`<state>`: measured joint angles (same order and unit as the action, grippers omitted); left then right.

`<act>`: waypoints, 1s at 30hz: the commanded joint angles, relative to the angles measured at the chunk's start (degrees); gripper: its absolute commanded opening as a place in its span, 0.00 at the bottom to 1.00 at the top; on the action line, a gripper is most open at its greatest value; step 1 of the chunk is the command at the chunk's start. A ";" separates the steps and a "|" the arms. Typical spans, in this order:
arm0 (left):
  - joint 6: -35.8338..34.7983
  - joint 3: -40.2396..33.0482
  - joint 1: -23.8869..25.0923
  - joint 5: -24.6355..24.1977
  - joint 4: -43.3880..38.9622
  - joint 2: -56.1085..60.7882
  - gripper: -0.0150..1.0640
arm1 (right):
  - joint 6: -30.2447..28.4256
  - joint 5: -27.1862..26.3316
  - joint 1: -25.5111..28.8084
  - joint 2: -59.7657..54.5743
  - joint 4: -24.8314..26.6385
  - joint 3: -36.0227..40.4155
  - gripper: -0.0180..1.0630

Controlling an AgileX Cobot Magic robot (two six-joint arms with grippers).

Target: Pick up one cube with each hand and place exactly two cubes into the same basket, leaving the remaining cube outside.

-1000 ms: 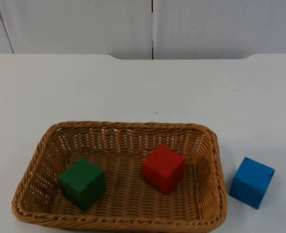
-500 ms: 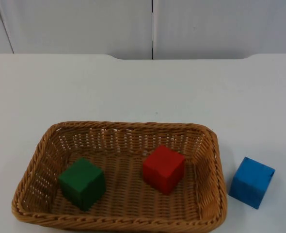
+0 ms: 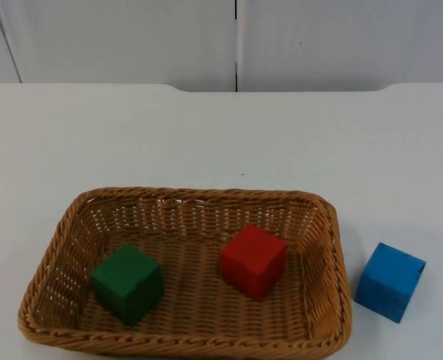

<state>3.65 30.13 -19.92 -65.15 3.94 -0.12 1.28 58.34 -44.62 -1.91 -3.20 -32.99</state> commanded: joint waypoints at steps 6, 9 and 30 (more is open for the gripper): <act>-0.52 -0.62 -0.01 1.60 0.70 0.12 0.72 | 0.93 4.48 -0.30 1.91 0.28 0.85 0.66; -0.52 -0.62 -0.01 1.69 0.97 0.12 0.72 | 0.82 4.38 -0.30 1.91 0.38 2.50 0.66; -0.52 -0.74 -0.01 1.81 1.57 0.12 0.72 | -0.45 3.52 -0.30 1.91 0.13 3.47 0.66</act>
<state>3.65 29.76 -19.92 -62.77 4.77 -0.12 1.40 62.31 -44.75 -0.16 -3.04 -29.60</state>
